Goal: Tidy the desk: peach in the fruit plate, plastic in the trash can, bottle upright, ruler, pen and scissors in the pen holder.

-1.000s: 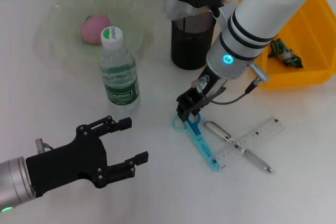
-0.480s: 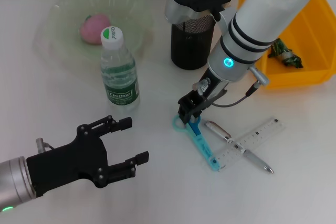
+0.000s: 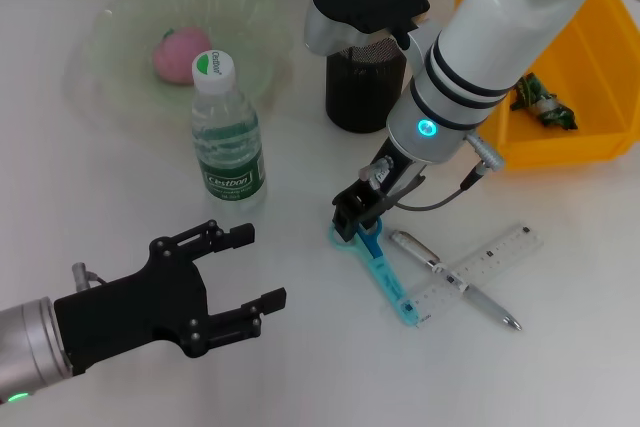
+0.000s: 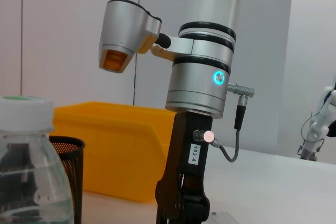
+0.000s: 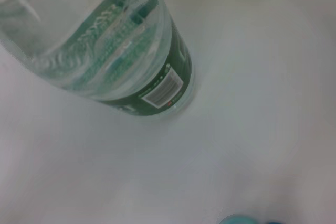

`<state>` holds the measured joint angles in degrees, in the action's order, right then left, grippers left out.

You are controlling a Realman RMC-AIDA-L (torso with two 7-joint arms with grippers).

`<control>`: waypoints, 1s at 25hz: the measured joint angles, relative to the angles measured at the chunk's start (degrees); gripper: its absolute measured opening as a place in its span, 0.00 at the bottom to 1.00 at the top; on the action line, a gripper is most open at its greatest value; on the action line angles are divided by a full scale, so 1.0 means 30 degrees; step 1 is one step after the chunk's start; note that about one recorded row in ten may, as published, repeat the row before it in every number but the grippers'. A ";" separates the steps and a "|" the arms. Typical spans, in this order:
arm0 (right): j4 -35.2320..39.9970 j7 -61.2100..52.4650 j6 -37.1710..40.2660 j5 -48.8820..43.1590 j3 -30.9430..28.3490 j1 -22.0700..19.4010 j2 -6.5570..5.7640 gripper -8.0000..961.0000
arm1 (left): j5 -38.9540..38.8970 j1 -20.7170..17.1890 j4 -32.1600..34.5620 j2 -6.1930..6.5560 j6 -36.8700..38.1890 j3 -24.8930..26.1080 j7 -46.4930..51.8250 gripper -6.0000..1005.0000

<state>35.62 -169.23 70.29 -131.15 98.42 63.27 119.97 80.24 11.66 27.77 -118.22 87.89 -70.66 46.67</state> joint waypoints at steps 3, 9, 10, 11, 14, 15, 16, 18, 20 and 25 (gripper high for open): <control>-0.0120 -0.0009 -0.0001 0.0007 0.0006 0.0054 0.0000 0.28 | -0.0002 0.0031 -0.0002 -0.0021 0.0000 0.0000 -0.0001 0.77; -0.0839 -0.0020 -0.0114 0.0009 0.0087 0.0472 0.0000 0.28 | -0.0001 0.0180 -0.0061 -0.0051 -0.0011 0.0000 -0.0002 0.77; -0.0838 -0.0023 -0.0120 0.0009 0.0093 0.0471 0.0000 0.28 | -0.0001 0.0188 -0.0061 -0.0059 -0.0035 0.0000 -0.0005 0.77; -0.0833 -0.0024 -0.0120 0.0009 0.0095 0.0472 0.0000 0.28 | -0.0002 0.0189 -0.0060 -0.0059 -0.0049 -0.0001 -0.0025 0.77; -0.0821 -0.0031 -0.0161 0.0009 0.0094 0.0489 0.0000 0.28 | -0.0001 0.0188 -0.0088 -0.0077 -0.0065 -0.0001 -0.0218 0.77; -0.0824 -0.0032 -0.0197 0.0010 0.0094 0.0504 0.0001 0.28 | -0.0001 0.0187 -0.0095 -0.0085 -0.0071 0.0000 -0.0241 0.77; -0.0835 -0.0034 -0.0224 0.0009 0.0094 0.0521 0.0000 0.28 | -0.0001 0.0186 -0.0105 -0.0094 -0.0080 -0.0001 -0.0250 0.77; -0.0843 -0.0038 -0.0269 0.0009 0.0094 0.0547 0.0000 0.28 | -0.0001 0.0185 -0.0113 -0.0094 -0.0109 -0.0001 -0.0253 0.77; -0.0859 -0.0040 -0.0293 0.0010 0.0092 0.0637 0.0000 0.28 | -0.0001 0.0184 -0.0117 -0.0094 -0.0153 -0.0001 -0.0256 0.77; -0.0992 -0.0044 -0.0319 0.0010 0.0106 0.0904 0.0000 0.28 | -0.0001 0.0276 -0.0139 -0.0086 -0.0218 -0.0031 -0.0263 0.77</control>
<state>32.64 -169.37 69.33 -131.12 98.74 65.98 119.97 80.24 12.49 27.36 -118.48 87.23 -70.75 45.88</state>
